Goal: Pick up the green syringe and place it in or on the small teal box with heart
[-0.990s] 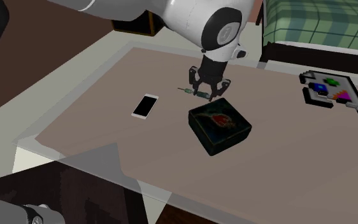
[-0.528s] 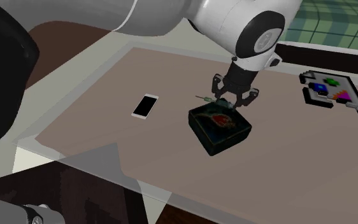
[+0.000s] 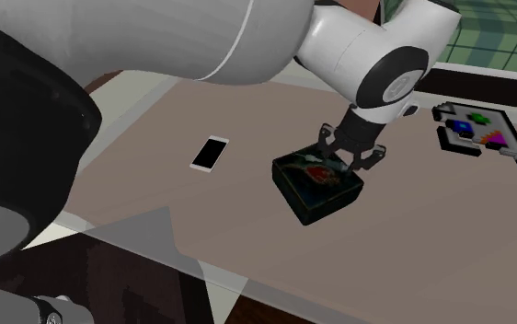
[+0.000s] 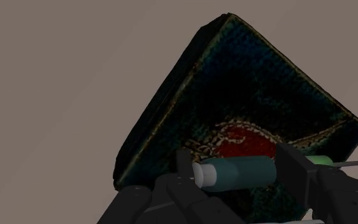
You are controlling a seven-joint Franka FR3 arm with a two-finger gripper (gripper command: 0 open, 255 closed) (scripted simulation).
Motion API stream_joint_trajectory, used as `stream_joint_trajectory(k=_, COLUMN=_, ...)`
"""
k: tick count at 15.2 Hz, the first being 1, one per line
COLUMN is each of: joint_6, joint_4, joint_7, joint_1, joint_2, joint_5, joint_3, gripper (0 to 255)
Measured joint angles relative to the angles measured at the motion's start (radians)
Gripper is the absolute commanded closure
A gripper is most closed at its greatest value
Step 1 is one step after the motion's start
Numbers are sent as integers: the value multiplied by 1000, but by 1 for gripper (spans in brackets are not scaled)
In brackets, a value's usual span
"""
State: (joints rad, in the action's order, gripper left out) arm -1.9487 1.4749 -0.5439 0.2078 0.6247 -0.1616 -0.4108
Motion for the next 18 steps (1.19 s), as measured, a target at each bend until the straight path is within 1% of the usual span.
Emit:
stream_joint_trajectory(k=10, joint_6=-93, joint_4=25, joint_7=5, joint_1=-7, joint_2=63, joint_5=-23, joint_3=17, gripper=255)
stream_joint_trajectory(k=15, joint_6=-99, joint_4=26, joint_7=6, joint_1=-8, joint_2=64, joint_5=-24, joint_3=18, gripper=255)
stream_joint_trajectory(k=16, joint_6=-99, joint_4=25, joint_7=7, joint_1=-9, joint_2=64, joint_5=-24, joint_3=18, gripper=0)
stream_joint_trajectory(k=18, joint_6=-96, joint_4=24, joint_7=6, joint_1=-10, joint_2=71, joint_5=-24, joint_3=18, gripper=0)
